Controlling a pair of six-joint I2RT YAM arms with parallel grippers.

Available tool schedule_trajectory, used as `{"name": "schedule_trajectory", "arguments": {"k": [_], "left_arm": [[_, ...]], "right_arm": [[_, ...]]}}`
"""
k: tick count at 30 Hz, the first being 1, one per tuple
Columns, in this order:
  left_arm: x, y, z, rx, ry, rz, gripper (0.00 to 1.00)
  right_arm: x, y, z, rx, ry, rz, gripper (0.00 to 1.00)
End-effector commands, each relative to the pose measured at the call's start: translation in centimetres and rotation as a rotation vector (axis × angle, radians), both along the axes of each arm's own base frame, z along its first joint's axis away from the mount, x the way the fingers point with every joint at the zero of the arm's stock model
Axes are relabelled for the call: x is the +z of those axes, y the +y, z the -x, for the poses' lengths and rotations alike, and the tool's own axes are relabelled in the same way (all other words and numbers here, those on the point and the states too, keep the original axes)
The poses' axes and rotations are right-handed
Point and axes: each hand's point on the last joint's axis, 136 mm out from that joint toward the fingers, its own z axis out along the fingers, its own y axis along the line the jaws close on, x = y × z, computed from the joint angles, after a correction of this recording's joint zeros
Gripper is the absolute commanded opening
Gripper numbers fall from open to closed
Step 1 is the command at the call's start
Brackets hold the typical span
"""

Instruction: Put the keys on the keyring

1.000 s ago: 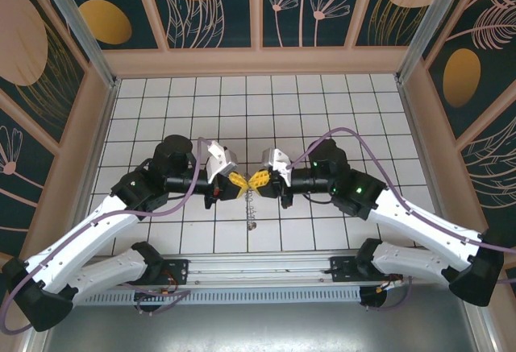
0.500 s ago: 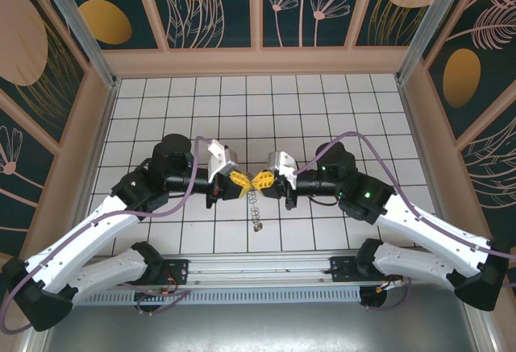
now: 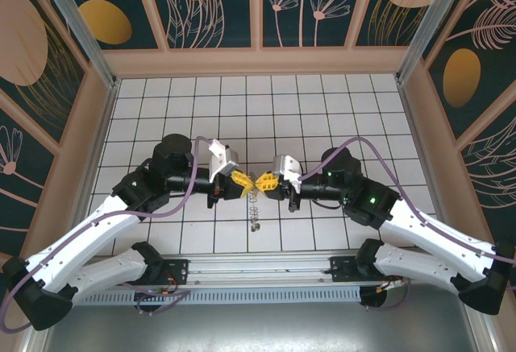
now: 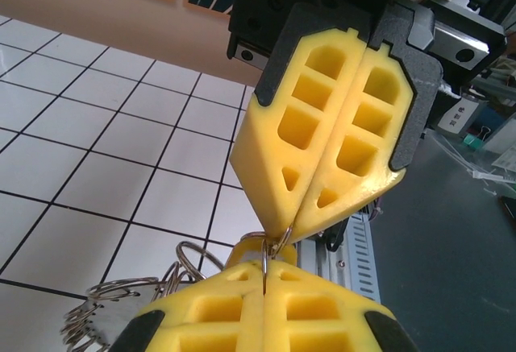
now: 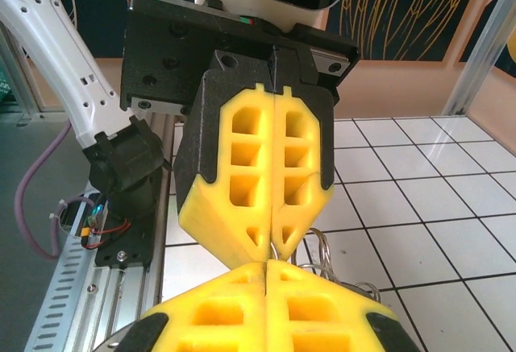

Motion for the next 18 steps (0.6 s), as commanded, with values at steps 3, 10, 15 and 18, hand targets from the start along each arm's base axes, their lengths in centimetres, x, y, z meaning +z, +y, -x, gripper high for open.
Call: {"name": "schedule_trajectory", "arguments": {"k": [3, 10, 15, 18], "left_arm": [[3.43, -0.12, -0.68, 0.023, -0.097, 0.086, 0.00], [3.82, 0.10, -0.79, 0.040, -0.113, 0.094, 0.00], [4.16, 0.10, -1.00, 0.051, -0.127, 0.107, 0.00], [4.37, 0.16, -1.12, 0.062, -0.137, 0.116, 0.00]], "right_arm": [[-0.52, -0.43, 0.51, 0.001, -0.023, 0.002, 0.00], [-0.74, -0.89, 0.39, -0.026, -0.018, -0.017, 0.00], [-0.88, -0.99, 0.63, -0.022, 0.003, -0.027, 0.00], [-0.76, -1.10, 1.01, -0.013, 0.013, -0.043, 0.00]]}}
